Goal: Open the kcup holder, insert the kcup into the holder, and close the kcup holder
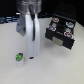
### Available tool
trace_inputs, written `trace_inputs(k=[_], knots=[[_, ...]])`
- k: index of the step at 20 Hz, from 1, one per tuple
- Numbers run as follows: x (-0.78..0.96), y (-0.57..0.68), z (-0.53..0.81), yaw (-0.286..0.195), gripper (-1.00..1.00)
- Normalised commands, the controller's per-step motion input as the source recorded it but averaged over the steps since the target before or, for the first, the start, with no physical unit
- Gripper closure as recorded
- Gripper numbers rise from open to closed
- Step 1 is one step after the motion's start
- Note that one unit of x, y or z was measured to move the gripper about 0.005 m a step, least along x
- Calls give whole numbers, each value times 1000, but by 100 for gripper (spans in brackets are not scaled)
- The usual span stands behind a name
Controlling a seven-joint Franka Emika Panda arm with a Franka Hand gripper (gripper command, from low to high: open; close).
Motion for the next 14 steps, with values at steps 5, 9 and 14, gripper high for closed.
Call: trace_inputs(k=[5,9,14], knots=[[-130,-566,-325,-258,-100],[-10,-507,-369,-249,-100],[-57,-310,-315,-251,-100]])
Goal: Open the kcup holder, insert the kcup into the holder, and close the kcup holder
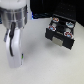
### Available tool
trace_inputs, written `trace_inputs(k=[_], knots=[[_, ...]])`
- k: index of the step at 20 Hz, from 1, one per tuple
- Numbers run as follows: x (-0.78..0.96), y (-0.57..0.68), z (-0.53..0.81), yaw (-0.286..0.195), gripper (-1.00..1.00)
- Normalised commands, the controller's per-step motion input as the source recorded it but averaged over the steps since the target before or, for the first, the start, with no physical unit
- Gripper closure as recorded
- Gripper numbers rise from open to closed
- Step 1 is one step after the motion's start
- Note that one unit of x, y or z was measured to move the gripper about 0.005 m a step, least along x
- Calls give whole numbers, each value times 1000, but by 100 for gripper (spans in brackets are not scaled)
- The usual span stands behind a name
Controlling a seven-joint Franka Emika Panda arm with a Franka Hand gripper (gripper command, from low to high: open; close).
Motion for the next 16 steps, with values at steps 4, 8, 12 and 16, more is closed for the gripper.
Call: trace_inputs(k=[4,8,12,16], knots=[[-15,-66,-281,-193,-100],[-22,24,-218,-168,-100],[-37,-62,-154,-157,-100],[-16,-168,-152,-151,-100]])
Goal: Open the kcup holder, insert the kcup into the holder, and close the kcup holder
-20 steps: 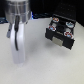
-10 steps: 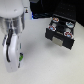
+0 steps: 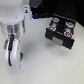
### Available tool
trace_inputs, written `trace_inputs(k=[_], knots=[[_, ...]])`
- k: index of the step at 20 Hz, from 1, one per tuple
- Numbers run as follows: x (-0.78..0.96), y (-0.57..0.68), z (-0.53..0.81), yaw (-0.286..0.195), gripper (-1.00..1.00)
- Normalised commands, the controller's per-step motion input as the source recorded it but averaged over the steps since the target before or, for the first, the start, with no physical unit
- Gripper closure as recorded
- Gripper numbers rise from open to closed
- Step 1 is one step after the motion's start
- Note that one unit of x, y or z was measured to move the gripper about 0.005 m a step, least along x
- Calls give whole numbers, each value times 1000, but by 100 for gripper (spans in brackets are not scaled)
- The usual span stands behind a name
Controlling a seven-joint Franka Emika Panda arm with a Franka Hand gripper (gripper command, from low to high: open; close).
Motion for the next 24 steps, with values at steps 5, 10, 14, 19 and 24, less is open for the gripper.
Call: trace_inputs(k=[5,10,14,19,24], knots=[[95,-185,-107,-111,100],[42,-49,28,-85,100],[50,28,121,-92,100],[64,43,150,-72,100],[46,118,445,-28,100]])
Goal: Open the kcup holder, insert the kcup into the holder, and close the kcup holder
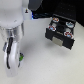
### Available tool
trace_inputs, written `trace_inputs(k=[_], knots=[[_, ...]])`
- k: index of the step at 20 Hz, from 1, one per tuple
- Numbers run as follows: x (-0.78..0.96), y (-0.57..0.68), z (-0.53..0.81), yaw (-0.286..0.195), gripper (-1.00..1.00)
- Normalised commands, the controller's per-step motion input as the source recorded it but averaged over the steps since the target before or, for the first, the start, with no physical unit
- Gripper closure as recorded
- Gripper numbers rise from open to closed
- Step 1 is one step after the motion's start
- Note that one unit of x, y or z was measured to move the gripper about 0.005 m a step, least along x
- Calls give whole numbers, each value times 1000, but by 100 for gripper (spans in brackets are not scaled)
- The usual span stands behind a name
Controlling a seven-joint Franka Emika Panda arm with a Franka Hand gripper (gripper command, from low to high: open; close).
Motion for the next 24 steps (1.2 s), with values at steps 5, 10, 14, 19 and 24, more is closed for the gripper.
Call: trace_inputs(k=[5,10,14,19,24], knots=[[33,366,845,2,100],[32,514,837,31,100],[31,575,737,31,100],[26,630,644,18,100],[10,631,513,20,100]])
